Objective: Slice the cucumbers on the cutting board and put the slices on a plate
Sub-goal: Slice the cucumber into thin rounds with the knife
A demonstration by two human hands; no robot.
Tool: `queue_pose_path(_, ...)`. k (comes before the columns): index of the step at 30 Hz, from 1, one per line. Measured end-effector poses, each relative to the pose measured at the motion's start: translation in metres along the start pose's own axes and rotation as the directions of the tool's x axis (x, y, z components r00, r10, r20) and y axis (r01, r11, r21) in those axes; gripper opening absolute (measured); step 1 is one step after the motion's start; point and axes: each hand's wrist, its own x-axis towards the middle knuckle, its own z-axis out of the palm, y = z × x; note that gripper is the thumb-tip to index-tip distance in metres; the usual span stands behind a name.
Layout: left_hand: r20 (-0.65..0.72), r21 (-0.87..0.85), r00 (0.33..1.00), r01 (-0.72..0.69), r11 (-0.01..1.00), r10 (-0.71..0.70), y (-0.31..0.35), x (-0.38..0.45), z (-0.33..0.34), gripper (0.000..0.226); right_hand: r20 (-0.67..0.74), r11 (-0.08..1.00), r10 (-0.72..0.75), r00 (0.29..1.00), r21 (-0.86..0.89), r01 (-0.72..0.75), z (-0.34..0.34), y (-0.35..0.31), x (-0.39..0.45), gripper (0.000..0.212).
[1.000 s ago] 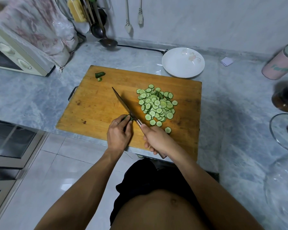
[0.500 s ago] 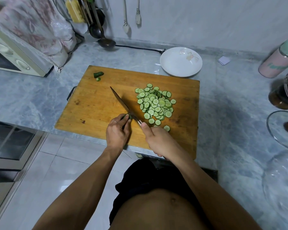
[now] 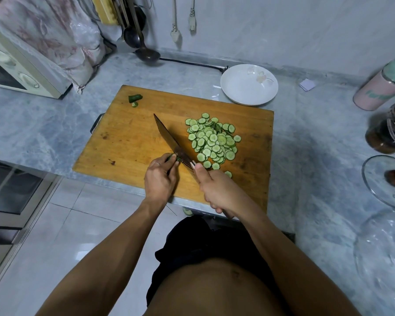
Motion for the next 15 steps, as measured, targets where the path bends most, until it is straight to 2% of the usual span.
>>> queue_pose_path(5,-0.009,0.026,1.0,-0.014,1.0,0.014,-0.002,0.001,0.001,0.022,-0.074,0.996,-0.056,0.996,-0.072,0.051,0.015,-0.007,0.014,0.065)
queue_pose_path(11,-0.005,0.055,0.999,-0.053,0.997,0.053,0.002,0.0,-0.002,0.021,-0.1,0.994,-0.085,0.991,-0.072,0.078,0.022,-0.007,0.022,0.067)
queue_pose_path(15,0.007,0.016,0.997,-0.071,0.997,0.071,0.002,-0.001,-0.008,0.023,-0.089,0.997,-0.067,0.994,-0.044,0.063,0.019,-0.004,0.021,0.065)
